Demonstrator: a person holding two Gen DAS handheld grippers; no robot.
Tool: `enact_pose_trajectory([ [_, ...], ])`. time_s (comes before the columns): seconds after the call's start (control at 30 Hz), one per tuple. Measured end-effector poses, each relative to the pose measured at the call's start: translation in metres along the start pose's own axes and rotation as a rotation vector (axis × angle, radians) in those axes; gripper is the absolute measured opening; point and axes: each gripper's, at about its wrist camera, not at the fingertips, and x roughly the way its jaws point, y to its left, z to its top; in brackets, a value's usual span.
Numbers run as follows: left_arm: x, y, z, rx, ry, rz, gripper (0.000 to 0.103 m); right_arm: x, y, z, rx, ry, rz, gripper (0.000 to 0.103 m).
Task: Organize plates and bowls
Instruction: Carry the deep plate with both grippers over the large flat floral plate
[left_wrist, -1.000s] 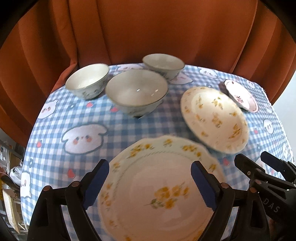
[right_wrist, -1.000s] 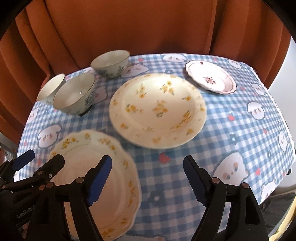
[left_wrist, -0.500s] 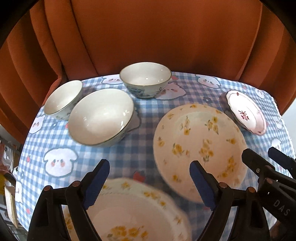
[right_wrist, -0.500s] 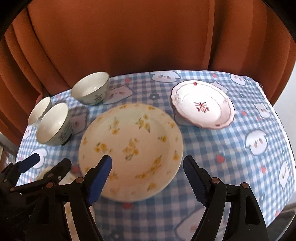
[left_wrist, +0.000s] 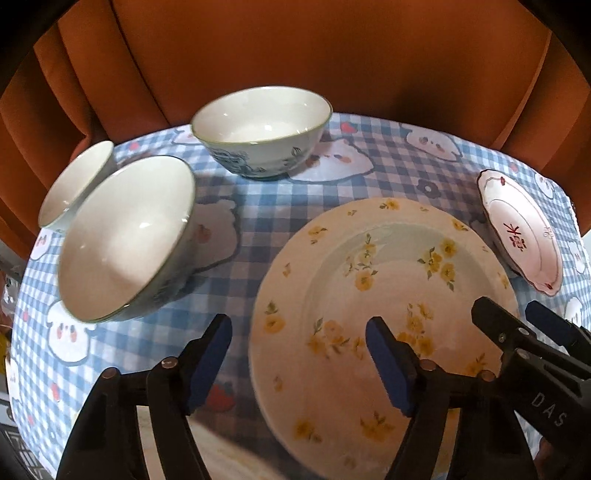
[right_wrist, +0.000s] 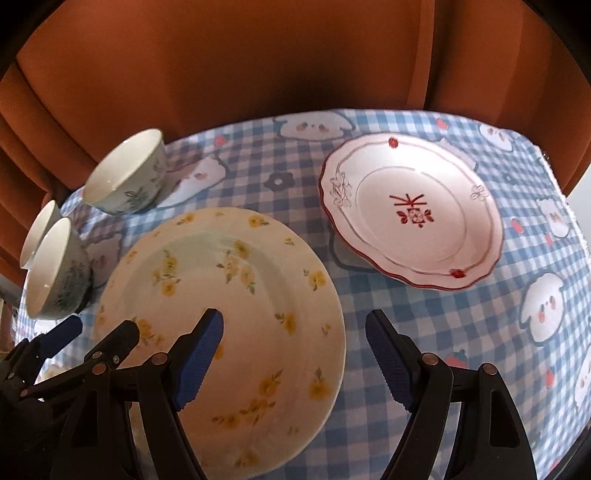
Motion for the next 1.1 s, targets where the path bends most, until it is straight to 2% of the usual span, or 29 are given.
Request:
enact_pose_trajectory([
  [0.2, 0.015, -0.006, 0.008, 0.008, 0.017, -0.004, 0.072, 0.023, 0.000, 0.005, -0.003, 0.046, 0.018, 0.064],
  [0.4, 0.015, -0.007, 0.007, 0.033, 0.023, -0.024, 0.072, 0.026, 0.000, 0.005, -0.005, 0.051, -0.004, 0.062],
  [0.57, 0.012, -0.019, -0.008, 0.066, 0.033, -0.036, 0.072, 0.020, -0.006, -0.003, 0.007, 0.068, -0.029, 0.063],
  [0.93, -0.006, -0.052, -0.052, 0.134, 0.067, -0.087, 0.072, -0.007, -0.038, -0.048, 0.064, 0.108, -0.078, 0.062],
  [1.1, -0.009, -0.059, -0.059, 0.141, 0.064, -0.072, 0.072, -0.015, -0.049, -0.062, 0.061, 0.117, -0.067, 0.062],
])
